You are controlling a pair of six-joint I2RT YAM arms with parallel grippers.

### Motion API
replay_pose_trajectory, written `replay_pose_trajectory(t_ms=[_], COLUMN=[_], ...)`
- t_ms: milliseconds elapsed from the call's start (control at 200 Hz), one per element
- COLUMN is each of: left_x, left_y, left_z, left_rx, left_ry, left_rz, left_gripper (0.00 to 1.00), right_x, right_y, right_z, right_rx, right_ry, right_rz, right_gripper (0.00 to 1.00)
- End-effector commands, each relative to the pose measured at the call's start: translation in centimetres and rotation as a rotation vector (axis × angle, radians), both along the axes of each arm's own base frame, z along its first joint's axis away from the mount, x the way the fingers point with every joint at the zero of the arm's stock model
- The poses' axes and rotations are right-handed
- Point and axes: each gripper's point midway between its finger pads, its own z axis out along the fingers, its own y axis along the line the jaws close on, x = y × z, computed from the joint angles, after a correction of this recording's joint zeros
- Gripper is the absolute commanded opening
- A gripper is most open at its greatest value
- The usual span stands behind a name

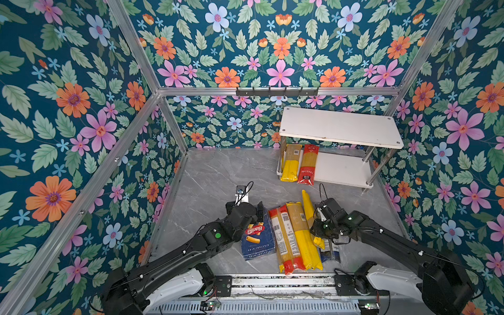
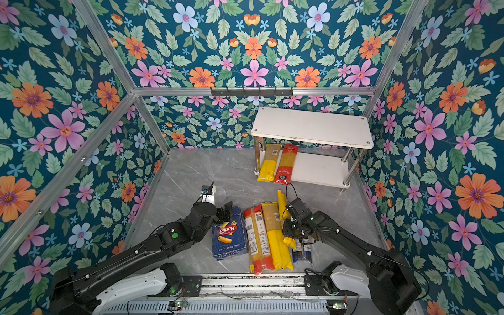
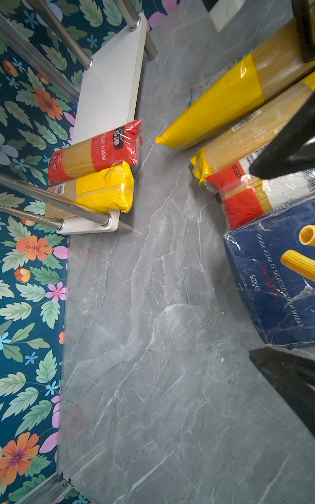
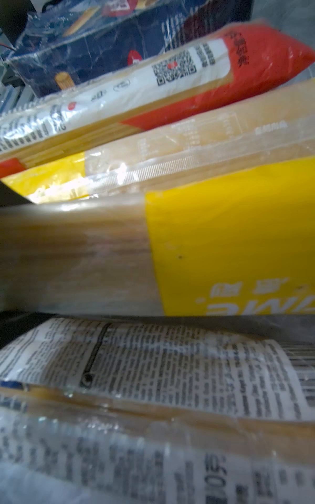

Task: Arrange pasta packages on shelves
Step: Pick up the pasta bag from the pasta bags.

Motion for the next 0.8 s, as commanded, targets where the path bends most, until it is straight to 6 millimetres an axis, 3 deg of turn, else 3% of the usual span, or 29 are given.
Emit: replay_pose_trajectory(t_ms=[0,445,795], left_x=[0.1,0.4,0.9], left_y=[0.1,-0.4,-1.1], left_z=[0.2,0.4,0.1], left_rx=[-0.001,0.001,0.024], left_ry=[-0.003,-0.003,-0.003], left_rz=[0.011,0.005,-0.004], left_gripper=[1.00,1.00,1.00], right_x=[0.7,0.9,3.1], right_y=[-0.1,-2.4,-3.4], right_z=[1.4,5.1,8.1], right_rx=[0.034,0.096,0.085], right_ry=[-0.054,-0.153,-0.266], right_rz=[-0.017,-0.083,-0.112], right_gripper=[0.19,0.17,0.16])
